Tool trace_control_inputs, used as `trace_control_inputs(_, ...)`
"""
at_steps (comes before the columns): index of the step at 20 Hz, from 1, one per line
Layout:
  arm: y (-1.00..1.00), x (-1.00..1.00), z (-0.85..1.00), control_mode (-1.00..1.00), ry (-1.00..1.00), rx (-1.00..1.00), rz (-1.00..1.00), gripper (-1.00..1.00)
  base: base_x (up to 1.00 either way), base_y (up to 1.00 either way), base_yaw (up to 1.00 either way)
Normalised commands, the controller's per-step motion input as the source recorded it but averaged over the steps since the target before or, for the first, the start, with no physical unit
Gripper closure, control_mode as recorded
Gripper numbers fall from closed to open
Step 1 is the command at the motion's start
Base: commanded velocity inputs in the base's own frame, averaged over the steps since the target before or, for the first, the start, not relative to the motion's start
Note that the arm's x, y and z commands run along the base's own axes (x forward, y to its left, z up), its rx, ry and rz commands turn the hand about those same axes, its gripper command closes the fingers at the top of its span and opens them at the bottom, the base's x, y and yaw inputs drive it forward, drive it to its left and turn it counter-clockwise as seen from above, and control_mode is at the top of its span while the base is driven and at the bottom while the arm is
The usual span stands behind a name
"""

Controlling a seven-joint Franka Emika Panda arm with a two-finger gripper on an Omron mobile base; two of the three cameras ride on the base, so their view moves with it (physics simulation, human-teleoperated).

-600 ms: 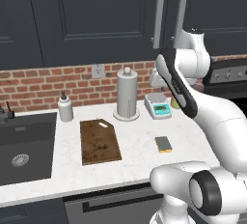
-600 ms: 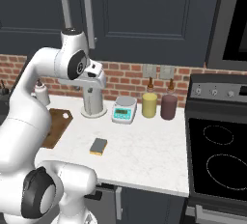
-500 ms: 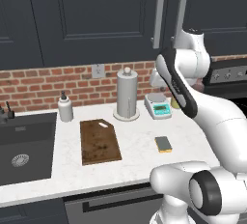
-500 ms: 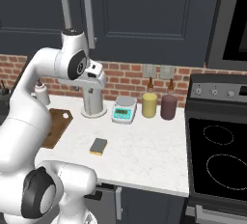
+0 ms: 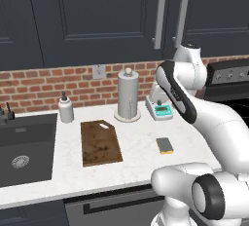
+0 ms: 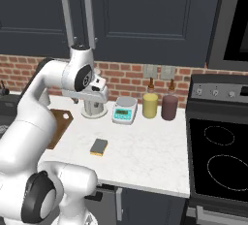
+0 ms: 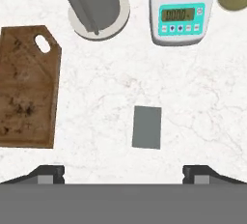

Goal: Pick up the sponge from the counter and clean the cutting board by briefly scrubbing or pressing down on the cutting board. Once finished, release the sponge.

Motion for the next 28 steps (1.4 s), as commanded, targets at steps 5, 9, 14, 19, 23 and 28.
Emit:
trace_control_inputs(5,0.00,-0.02,-0.59,-1.00,0.05,-0.05,0.00,-1.00,0.00,0.00,0.00)
trace_control_inputs(9,-0.03,0.00,-0.49,-1.00,0.03,-0.07,0.00,-1.00,0.00,0.00,0.00)
trace_control_inputs(14,-0.07,0.00,-0.50,-1.00,0.03,-0.01,0.01,-1.00,0.00,0.00,0.00)
trace_control_inputs(19,-0.20,0.00,-0.37,-1.00,0.00,0.00,0.00,-1.00,0.00,0.00,0.00)
trace_control_inputs(23,-0.12,0.00,-0.38,-1.00,0.00,0.00,0.00,-1.00,0.00,0.00,0.00)
trace_control_inputs(28,-0.01,0.03,-0.27,-1.00,0.00,0.00,0.00,-1.00,0.00,0.00,0.00)
